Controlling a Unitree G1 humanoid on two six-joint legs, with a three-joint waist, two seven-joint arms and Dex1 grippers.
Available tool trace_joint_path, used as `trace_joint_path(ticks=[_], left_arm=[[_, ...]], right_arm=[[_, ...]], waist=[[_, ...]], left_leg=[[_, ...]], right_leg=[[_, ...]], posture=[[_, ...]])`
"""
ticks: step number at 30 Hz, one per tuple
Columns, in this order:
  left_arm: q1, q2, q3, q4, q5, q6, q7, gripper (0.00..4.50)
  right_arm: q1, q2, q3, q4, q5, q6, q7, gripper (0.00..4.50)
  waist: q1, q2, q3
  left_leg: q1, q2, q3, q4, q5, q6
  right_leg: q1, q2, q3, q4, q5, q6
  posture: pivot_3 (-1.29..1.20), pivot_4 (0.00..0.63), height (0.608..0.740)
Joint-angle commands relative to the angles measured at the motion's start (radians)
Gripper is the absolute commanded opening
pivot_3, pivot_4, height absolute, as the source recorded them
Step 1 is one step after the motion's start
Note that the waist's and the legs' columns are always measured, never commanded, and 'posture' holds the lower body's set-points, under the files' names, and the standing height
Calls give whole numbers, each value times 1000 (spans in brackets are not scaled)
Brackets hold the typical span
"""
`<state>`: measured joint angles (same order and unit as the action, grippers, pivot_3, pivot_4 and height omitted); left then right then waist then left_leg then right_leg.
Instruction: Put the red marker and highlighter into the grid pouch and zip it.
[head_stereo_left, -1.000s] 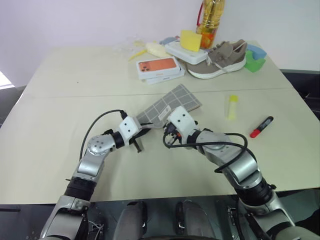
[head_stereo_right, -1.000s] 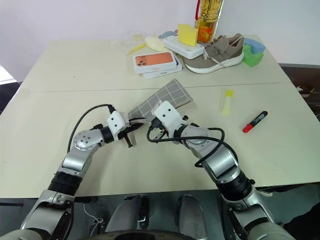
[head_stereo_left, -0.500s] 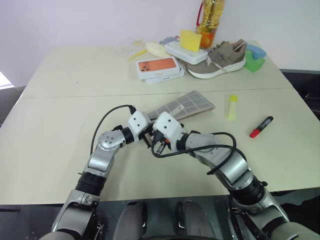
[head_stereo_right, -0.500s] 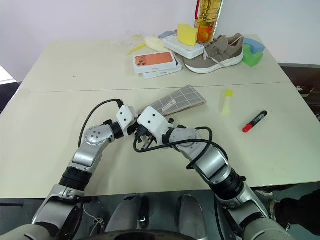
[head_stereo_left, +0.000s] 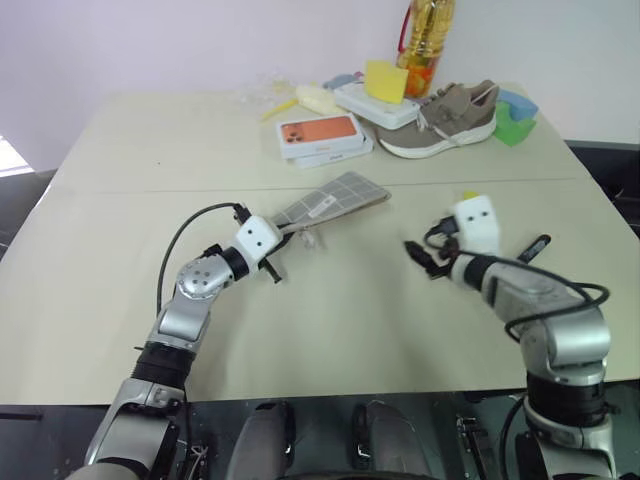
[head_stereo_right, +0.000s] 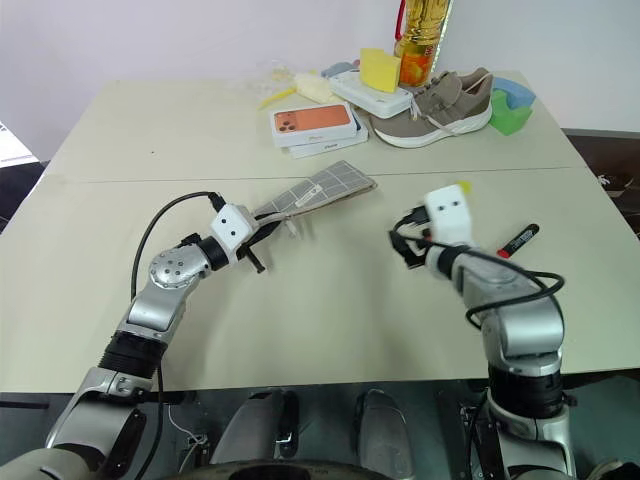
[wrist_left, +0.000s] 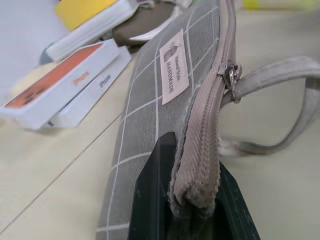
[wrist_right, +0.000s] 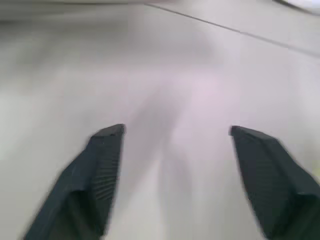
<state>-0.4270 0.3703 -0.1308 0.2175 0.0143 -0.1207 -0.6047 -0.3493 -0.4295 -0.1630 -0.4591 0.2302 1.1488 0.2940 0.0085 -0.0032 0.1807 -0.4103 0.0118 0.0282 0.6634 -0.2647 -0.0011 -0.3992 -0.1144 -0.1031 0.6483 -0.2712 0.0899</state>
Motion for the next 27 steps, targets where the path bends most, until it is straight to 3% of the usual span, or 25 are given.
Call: trace_joint_path(ticks=[1,5,11,14,18,22,27], left_arm=[[6,-8,-5,-11,26,-6,33,0],[10,-32,-20,-12,33,-4,45,0],[9,-46,-22,-12,33,-7,47,0],[6,-49,-10,-7,26,-2,53,0],[7,-51,-1,0,17,2,54,0],[-1,-55,18,13,-17,2,38,0],[-23,-46,30,33,-47,-19,10,0]], right_arm=[[-71,15,-93,137,-63,-77,-116,4434],[-180,41,-152,402,-109,-142,-238,4434],[-239,80,-182,601,-93,-272,-271,4434],[-234,90,-182,608,-83,-293,-271,3155],[-216,91,-181,573,-77,-310,-272,1001],[-159,27,-98,429,-77,-310,-171,879],[18,-223,92,130,-115,-426,93,879]], waist=[[1,0,0],[1,0,0],[1,0,0],[1,0,0],[2,0,0],[2,1,0],[4,1,1]], left_leg=[[0,0,0,0,0,0],[0,0,1,0,0,0],[0,0,2,-1,0,0],[0,0,2,0,0,0],[0,0,2,0,0,0],[0,0,2,0,0,0],[-1,0,2,-1,0,0]], right_leg=[[0,0,0,0,0,0],[0,0,1,0,0,0],[-1,0,1,0,0,0],[-1,0,2,0,0,0],[-1,0,2,0,0,0],[-1,0,2,1,0,0],[-2,0,3,0,0,0]], posture=[[0,150,740],[0,150,740],[0,150,740],[0,150,740],[0,150,740],[0,150,740],[0,150,740]])
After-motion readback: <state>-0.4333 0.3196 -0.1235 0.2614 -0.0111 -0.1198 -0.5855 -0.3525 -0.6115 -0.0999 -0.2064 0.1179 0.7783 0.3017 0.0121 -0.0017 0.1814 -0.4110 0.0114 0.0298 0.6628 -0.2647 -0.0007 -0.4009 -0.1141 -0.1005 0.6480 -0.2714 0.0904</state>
